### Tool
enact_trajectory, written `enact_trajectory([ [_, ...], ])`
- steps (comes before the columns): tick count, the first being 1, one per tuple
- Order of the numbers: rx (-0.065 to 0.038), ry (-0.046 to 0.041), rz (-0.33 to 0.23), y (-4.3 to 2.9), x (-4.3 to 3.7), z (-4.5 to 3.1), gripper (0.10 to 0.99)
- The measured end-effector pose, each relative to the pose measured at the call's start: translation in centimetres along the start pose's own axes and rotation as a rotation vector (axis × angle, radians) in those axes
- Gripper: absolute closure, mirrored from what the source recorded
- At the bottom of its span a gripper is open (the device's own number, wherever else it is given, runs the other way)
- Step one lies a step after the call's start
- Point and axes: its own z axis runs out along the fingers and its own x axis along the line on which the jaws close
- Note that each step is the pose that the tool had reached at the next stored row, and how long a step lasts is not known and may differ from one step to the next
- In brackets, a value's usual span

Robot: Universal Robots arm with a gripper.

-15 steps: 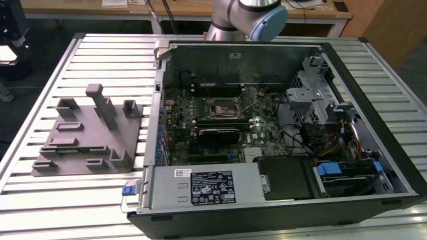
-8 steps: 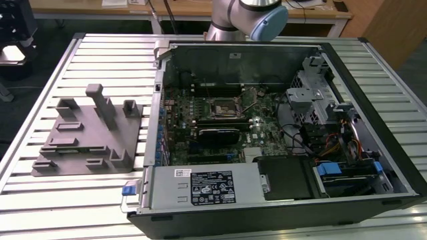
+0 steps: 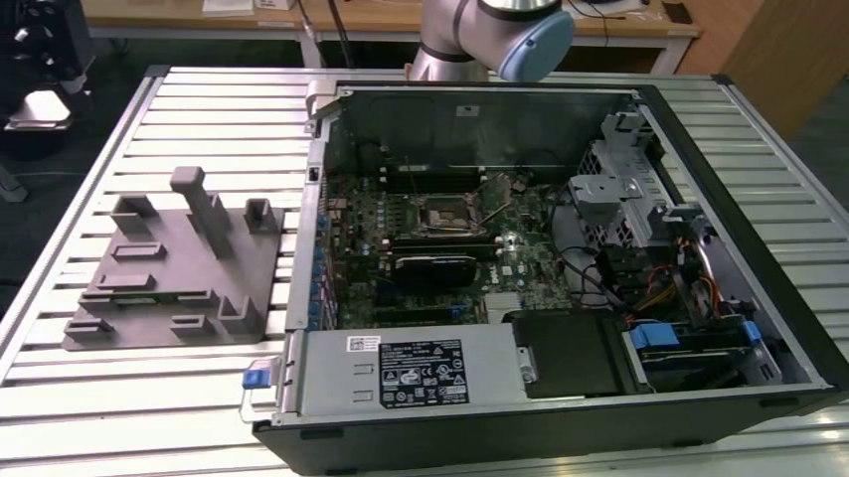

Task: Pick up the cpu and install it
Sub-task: 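Pick up the cpu and move it towards the insertion slot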

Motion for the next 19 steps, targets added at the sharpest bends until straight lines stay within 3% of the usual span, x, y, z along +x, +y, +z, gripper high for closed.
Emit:
enact_trajectory([
  [19, 0.000, 0.0000, 0.000, 0.02, -3.90, 0.04, 0.541],
])
